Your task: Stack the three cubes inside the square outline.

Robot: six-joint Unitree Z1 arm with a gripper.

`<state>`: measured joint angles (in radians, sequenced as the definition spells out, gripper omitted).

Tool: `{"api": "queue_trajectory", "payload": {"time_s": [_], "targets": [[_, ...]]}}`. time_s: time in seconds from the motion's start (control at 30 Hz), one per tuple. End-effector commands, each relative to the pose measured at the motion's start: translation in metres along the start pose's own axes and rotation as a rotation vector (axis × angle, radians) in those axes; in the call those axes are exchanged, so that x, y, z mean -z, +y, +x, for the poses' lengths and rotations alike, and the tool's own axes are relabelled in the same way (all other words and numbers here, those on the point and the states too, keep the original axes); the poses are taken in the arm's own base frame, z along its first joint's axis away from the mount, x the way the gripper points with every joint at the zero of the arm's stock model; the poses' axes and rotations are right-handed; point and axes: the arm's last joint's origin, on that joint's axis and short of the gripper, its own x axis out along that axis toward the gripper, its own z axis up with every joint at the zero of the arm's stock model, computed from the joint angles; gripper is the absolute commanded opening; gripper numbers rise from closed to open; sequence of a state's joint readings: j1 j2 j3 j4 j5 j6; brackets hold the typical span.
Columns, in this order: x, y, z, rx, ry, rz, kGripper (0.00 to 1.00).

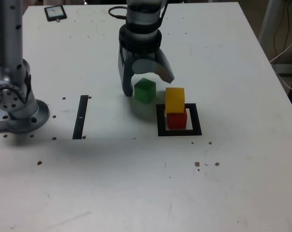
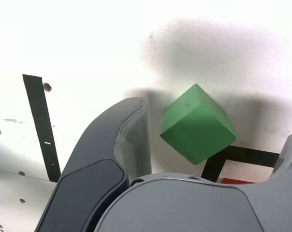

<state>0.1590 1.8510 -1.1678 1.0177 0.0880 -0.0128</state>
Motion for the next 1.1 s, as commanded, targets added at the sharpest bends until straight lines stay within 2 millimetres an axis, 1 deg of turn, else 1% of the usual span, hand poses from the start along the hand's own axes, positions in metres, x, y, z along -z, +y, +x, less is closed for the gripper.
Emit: {"api": "queue_trajectory", "payload": {"time_s": [0.0, 0.13, 0.27, 0.4, 0.53, 0.6, 0.8, 0.97, 1.07], "targets": [[-0.004, 0.001, 0.006, 0.000, 0.009, 0.000, 0.99], [-0.009, 0.005, 0.014, 0.002, 0.024, -0.007, 0.98], [-0.013, 0.011, 0.023, 0.013, 0.046, -0.019, 0.92], [-0.016, 0.013, 0.024, 0.030, 0.040, -0.025, 0.83], [-0.018, 0.012, 0.023, 0.053, 0.026, -0.028, 0.69], [-0.018, 0.012, 0.022, 0.063, 0.021, -0.029, 0.64], [-0.018, 0.011, 0.021, 0.081, 0.012, -0.028, 0.56], [-0.018, 0.011, 0.021, 0.083, 0.009, -0.028, 0.42], [-0.018, 0.011, 0.020, 0.082, 0.003, -0.029, 0.37]]}}
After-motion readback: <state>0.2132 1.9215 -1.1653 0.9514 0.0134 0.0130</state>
